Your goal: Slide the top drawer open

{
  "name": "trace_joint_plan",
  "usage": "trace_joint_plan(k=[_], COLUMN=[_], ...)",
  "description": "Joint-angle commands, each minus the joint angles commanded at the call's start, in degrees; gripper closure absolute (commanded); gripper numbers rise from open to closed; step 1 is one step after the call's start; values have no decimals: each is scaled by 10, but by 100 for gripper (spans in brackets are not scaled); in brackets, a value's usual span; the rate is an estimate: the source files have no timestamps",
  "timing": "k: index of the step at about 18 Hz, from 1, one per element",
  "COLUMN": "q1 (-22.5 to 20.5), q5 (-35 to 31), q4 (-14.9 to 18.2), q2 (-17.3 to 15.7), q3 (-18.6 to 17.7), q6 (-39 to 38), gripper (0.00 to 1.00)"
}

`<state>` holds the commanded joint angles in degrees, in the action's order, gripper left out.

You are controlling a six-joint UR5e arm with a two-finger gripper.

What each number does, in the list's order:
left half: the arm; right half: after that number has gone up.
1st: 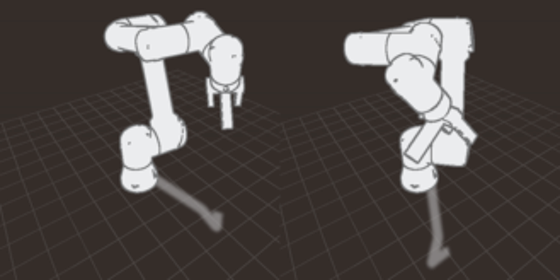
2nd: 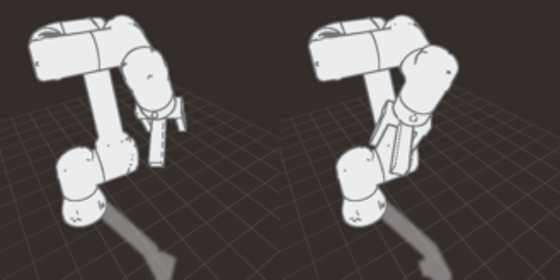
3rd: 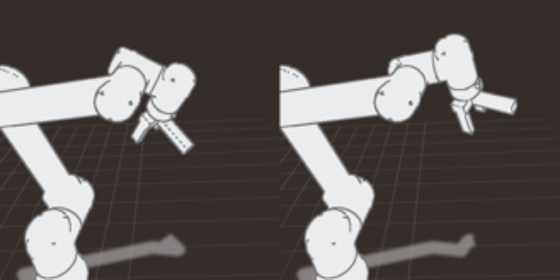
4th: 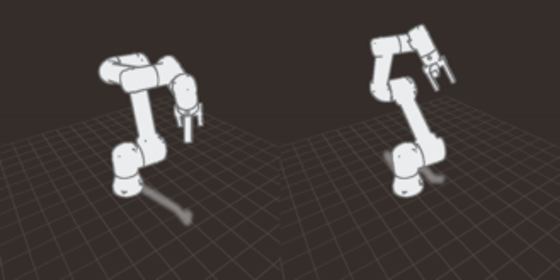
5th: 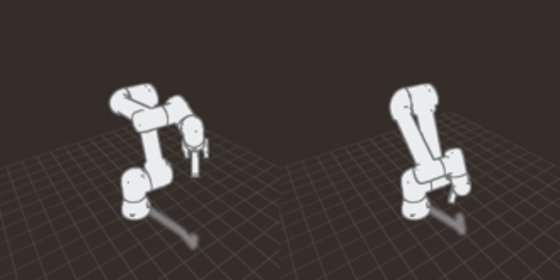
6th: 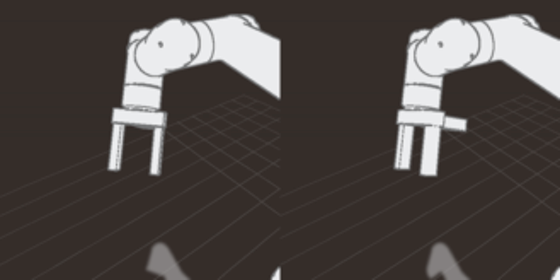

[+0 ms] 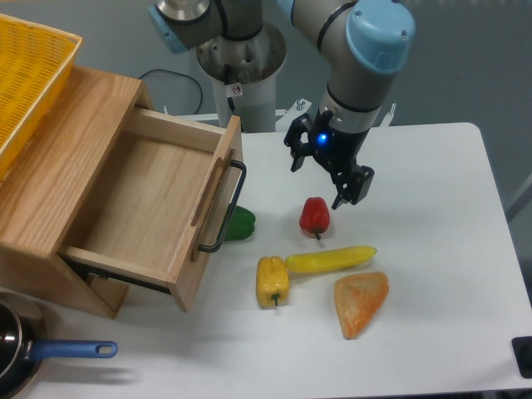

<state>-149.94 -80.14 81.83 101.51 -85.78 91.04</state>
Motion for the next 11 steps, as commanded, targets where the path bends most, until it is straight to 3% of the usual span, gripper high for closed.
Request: trace_joint_plan(k=[5,11], q1=[15,25], q5=[-55,-71], q4=[-5,-21], q2=[15,33], q3=[0,-4], q6=[14,33], gripper=[0,0])
